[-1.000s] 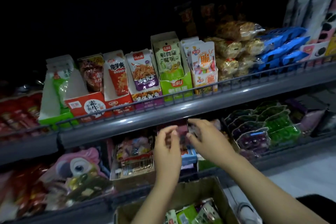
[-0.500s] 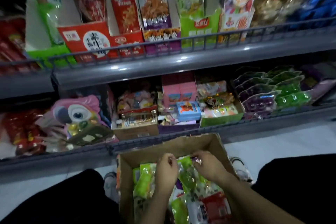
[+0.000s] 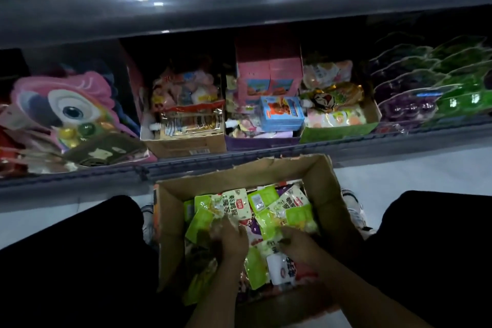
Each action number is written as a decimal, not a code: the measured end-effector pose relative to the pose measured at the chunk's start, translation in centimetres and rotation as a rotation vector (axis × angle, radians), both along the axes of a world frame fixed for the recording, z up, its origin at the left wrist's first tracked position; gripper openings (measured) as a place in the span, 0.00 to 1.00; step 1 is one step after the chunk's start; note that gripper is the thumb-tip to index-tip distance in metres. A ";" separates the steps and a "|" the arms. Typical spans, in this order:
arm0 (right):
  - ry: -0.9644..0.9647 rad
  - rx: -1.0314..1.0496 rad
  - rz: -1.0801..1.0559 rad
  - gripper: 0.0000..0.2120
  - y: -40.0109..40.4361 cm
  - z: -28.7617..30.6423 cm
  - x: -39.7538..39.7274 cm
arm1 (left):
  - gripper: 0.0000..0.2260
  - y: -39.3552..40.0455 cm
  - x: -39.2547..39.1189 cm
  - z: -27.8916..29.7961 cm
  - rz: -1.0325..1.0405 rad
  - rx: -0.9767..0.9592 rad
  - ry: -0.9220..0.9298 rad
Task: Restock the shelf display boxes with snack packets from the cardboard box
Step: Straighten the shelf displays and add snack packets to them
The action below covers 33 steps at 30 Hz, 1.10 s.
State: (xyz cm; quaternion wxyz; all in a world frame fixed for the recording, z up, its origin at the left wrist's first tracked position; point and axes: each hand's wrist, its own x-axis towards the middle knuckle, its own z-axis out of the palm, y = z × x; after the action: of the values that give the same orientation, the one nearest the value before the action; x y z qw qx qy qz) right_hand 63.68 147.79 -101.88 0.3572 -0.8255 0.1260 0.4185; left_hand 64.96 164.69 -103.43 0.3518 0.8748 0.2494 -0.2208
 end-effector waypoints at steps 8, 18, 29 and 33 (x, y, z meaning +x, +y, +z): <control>0.086 0.124 -0.071 0.28 1.2 -1.3 -0.3 | 0.30 1.4 -1.8 -2.7 -0.142 0.075 0.147; 0.089 0.129 -0.298 0.25 2.0 -2.4 -0.4 | 0.21 -0.3 -3.2 -2.6 -0.194 -0.086 -0.026; -0.021 0.130 -0.483 0.03 2.7 -2.1 0.8 | 0.36 -0.8 -2.4 -1.5 0.085 -0.183 -0.058; -0.119 0.128 -0.444 0.10 2.2 -0.7 2.0 | 0.43 -0.4 -0.9 0.1 0.172 -0.229 -0.121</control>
State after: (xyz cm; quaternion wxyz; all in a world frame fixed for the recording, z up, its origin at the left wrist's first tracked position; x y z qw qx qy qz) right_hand 65.68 149.95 -102.54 0.4987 -0.7766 0.2561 0.2873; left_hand 64.08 164.34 -103.36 0.4814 0.8160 0.2747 -0.1638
